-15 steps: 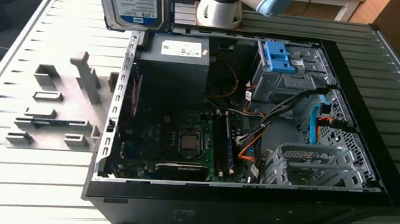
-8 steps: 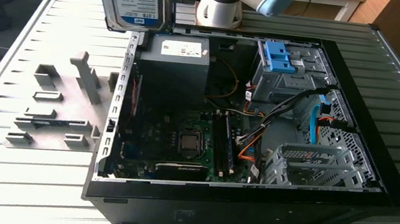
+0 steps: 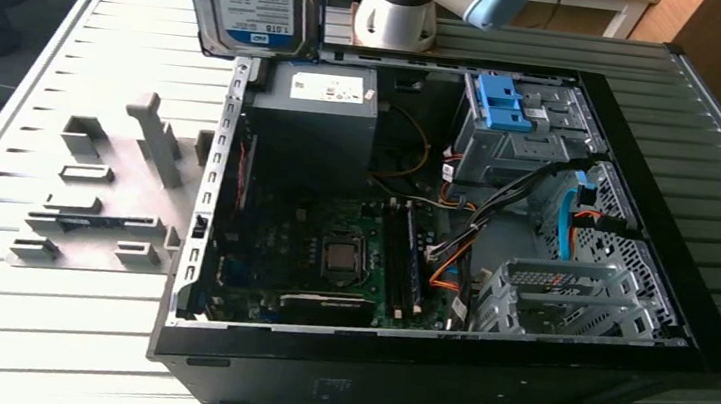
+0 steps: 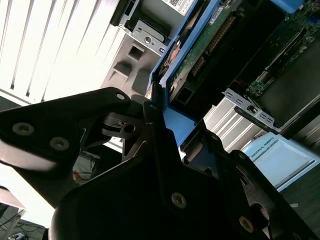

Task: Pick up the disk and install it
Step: 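Pick up the disk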

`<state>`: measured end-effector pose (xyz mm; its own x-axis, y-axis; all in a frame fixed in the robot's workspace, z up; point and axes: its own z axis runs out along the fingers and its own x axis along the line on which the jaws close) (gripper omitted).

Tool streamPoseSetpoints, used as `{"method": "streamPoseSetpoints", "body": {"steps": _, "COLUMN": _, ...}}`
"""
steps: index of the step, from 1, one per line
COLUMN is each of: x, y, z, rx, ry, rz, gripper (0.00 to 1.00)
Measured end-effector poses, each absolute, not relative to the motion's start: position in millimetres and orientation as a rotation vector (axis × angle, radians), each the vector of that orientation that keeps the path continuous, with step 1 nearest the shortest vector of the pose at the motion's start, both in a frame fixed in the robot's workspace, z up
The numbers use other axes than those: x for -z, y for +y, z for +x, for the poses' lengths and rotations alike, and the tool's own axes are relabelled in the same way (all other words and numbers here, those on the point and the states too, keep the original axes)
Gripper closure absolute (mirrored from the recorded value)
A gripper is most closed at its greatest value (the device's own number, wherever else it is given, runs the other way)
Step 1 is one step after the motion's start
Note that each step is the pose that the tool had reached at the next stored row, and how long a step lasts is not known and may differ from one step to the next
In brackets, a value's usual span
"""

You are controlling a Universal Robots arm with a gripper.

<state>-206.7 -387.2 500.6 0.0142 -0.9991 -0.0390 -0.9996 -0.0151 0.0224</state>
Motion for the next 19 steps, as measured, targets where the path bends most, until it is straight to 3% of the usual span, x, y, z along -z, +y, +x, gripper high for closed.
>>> {"method": "streamPoseSetpoints", "body": {"steps": 19, "x": -500.6, "y": -387.2, "z": -188.3, "rx": -0.068, "ry": 2.196, "rz": -2.229, "gripper": 0.63}}
